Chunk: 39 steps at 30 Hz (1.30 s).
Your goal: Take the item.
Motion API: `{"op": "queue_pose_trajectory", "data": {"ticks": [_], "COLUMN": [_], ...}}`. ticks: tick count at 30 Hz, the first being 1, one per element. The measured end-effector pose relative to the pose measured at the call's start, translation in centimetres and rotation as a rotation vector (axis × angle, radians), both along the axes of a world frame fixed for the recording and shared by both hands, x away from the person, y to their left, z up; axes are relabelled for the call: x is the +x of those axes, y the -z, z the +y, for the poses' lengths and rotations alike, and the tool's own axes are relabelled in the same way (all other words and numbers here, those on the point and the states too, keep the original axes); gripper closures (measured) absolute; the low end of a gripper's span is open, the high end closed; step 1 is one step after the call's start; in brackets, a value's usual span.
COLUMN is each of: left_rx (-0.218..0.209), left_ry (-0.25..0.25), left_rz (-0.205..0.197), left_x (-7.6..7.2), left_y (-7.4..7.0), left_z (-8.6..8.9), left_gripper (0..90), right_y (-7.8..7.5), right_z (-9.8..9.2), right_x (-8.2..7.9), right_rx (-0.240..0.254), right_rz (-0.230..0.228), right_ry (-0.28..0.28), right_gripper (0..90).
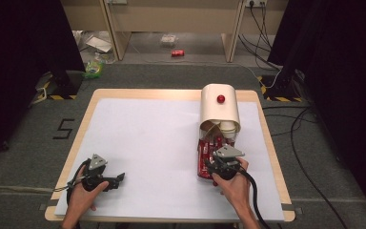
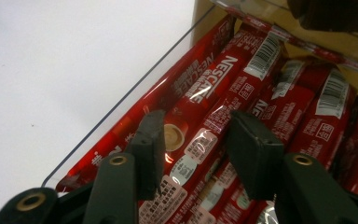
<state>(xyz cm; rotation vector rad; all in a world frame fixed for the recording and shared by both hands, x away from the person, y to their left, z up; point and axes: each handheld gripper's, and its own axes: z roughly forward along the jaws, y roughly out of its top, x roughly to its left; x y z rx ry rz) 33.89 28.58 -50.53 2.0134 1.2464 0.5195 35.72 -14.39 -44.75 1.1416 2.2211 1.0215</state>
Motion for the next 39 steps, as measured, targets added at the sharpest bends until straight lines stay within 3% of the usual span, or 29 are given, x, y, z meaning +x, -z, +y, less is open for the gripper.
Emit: {"op": "queue_pose_trajectory", "data": {"ticks": [4, 10, 15, 30, 39], "left_rx": [0.000, 0.000, 0.000, -0.001, 0.000], "left_ry": [0.000, 0.000, 0.000, 0.000, 0.001], "left_rz": [0.000, -0.001, -0.001, 0.000, 0.001], "left_x": [0.0, 0.0, 0.0, 0.0, 0.0], "left_y": [0.0, 0.0, 0.0, 0.0, 0.0], "left_z": [0.0, 0.0, 0.0, 0.0, 0.0], "left_gripper": [5.9, 5.9, 5.9, 5.9, 5.9], "right_y": [0.1, 0.5, 0.6, -0.6, -1.1], "right_z": [-0.2, -0.9, -1.3, -3.0, -3.9], "right_x": [0.3, 0.4, 0.2, -0.6, -1.2], "right_rx": [0.043, 0.091, 0.072, 0.105, 0.138], "right_rz": [0.018, 0.009, -0.009, -0.016, 0.006], "right_ry": [0.013, 0.024, 0.026, 0.013, -0.002], "right_gripper": [55.8, 70.6, 81.8, 83.8, 83.9]}}
